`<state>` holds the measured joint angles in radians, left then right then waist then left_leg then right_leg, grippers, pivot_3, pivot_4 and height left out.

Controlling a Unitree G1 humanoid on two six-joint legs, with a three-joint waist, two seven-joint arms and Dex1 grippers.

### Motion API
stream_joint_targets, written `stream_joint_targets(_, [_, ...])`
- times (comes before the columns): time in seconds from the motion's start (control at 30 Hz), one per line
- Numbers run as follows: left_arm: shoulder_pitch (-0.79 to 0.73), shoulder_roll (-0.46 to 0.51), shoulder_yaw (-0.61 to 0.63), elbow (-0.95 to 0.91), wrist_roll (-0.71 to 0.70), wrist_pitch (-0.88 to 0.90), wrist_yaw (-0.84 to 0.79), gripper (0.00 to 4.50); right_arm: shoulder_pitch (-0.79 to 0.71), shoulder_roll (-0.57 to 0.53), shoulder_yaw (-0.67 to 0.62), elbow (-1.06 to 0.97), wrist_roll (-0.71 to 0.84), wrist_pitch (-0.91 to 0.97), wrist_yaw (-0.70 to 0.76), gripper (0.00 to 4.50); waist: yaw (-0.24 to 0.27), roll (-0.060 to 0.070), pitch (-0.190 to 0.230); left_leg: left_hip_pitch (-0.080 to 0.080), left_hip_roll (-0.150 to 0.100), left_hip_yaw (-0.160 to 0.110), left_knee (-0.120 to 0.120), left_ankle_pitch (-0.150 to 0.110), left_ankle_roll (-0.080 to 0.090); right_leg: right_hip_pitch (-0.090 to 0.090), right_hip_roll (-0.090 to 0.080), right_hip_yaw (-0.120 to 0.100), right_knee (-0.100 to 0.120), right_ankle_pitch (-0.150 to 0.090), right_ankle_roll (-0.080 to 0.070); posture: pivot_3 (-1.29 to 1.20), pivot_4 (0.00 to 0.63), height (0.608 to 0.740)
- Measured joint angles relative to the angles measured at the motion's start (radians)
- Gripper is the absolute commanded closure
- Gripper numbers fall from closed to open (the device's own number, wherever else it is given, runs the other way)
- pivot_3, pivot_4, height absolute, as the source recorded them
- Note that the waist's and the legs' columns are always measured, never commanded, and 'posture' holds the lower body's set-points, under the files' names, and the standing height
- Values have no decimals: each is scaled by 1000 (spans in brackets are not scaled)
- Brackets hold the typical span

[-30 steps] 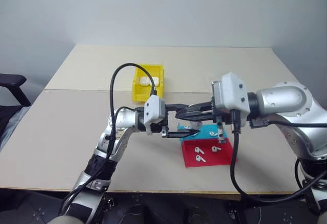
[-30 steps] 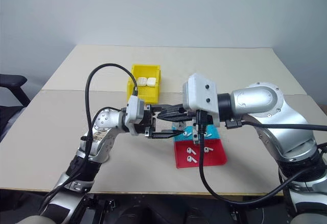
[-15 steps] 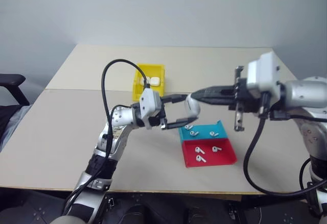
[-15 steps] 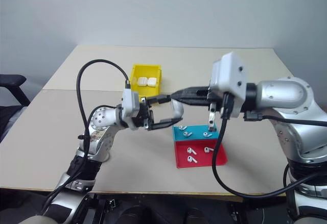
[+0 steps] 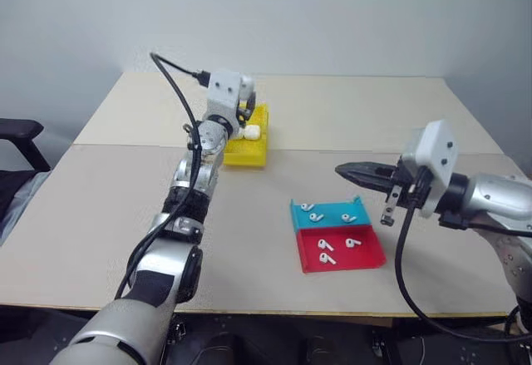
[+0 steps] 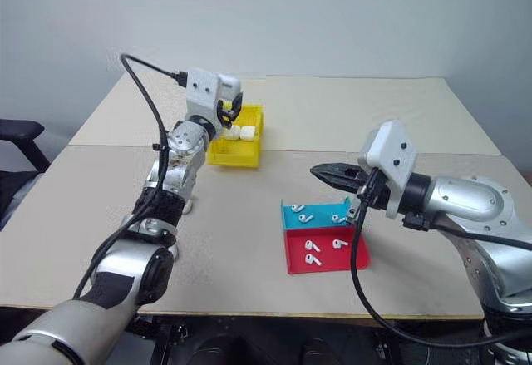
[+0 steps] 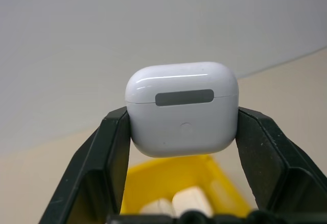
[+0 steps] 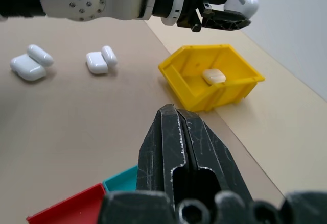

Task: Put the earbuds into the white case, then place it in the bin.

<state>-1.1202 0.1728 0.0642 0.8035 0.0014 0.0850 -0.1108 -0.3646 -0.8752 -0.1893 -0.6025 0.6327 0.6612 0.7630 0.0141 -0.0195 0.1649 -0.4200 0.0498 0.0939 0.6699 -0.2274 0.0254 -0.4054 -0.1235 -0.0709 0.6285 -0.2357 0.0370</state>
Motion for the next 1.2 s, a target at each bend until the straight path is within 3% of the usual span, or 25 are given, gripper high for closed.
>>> stream_joint_targets(0.23, [-48,-1,-6,212,7,-31,-48,1707,10,4,-67,3,58,32,-43,4477,0,0,0,-2,0,1,0,0,0,0,0,-1,-1,0,0,0,150,740])
stream_joint_targets(0.4, [-56,-10,-24,305,24,-52,-85,102,10,-2,-58,4,51,37,-47,4500,-1,0,0,-1,0,1,0,0,0,-1,0,-1,-1,0,0,0,150,740])
stream_joint_targets(0.63, [-50,-12,-16,290,20,-122,-106,18,25,-18,-37,7,17,39,-43,4500,-2,0,0,-2,0,1,0,0,0,-1,0,-1,-1,0,0,0,150,740])
stream_joint_targets(0.73, [-16,-1,28,149,-82,-119,-254,18,37,-38,-34,25,-7,33,-27,4500,-2,0,0,-2,0,1,0,0,-1,-1,0,0,-1,0,0,0,150,740])
stream_joint_targets(0.83, [94,58,31,-118,-174,-50,-427,18,90,-90,-36,46,-46,3,20,4500,-9,0,0,-1,0,1,0,4,-7,-1,0,1,0,0,0,0,150,740])
stream_joint_targets(0.97, [319,203,-5,-504,-264,95,-630,18,196,-168,-75,105,-113,-73,118,4500,-13,0,0,0,0,2,0,5,-8,-1,0,2,0,0,0,0,150,740])
stream_joint_targets(1.1, [573,410,-16,-849,-365,183,-836,18,334,-245,-143,184,-202,-235,269,4500,-11,1,0,3,1,2,0,3,-4,1,0,2,1,0,0,0,150,740])
stream_joint_targets(1.2, [724,529,4,-998,-438,244,-933,18,408,-265,-189,257,-248,-361,383,4500,-8,1,0,5,1,1,-1,1,-2,3,0,3,1,0,0,0,150,740])
